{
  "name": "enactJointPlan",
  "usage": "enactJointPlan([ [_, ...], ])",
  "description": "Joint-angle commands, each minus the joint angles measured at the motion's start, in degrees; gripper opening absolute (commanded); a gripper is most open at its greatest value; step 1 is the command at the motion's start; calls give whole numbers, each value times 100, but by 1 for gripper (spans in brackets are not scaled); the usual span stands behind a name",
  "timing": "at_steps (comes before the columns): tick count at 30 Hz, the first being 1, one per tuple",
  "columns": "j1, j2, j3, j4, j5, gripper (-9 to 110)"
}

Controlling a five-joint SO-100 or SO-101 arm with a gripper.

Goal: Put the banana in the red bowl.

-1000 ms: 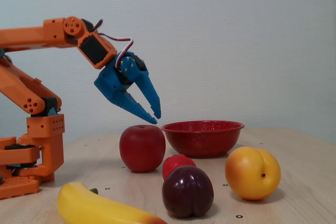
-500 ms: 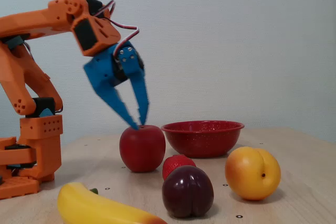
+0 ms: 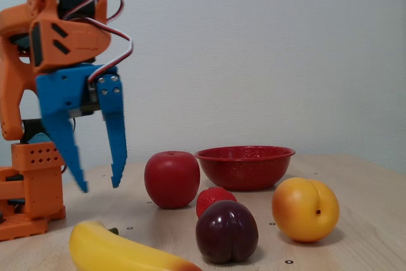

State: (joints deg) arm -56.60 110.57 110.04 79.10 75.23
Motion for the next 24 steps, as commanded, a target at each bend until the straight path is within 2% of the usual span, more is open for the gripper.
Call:
enactJointPlan([
  [1,-211,-9,-483,26,299,16],
  [6,-448,-299,-492,-97,545,29],
  [11,-624,-378,-149,-404,870,34],
  [15,-650,-483,211,-756,914,45],
  [24,-563,-967,448,-1020,1204,48],
])
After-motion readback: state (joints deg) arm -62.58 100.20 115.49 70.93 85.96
